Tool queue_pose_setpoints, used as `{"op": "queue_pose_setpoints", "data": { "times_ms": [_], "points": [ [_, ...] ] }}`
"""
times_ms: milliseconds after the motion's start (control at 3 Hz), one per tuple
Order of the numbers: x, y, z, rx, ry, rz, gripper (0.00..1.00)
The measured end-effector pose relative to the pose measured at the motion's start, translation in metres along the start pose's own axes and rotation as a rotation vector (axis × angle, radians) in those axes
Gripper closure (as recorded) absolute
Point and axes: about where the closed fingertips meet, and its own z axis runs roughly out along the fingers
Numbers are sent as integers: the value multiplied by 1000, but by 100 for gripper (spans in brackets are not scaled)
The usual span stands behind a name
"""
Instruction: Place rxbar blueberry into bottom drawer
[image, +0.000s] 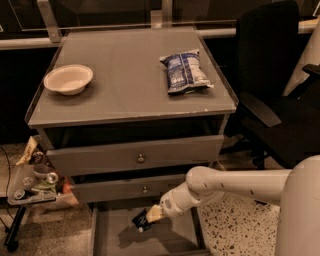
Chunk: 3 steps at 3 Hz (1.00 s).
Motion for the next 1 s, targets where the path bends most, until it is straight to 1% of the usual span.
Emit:
{"op": "queue_pose_setpoints", "data": {
  "times_ms": [333, 667, 1000],
  "points": [
    [0, 0, 0, 0, 0, 0, 100],
    [2, -17, 20, -24, -12, 26, 100],
    [-1, -52, 53, -64, -33, 84, 100]
  ]
}}
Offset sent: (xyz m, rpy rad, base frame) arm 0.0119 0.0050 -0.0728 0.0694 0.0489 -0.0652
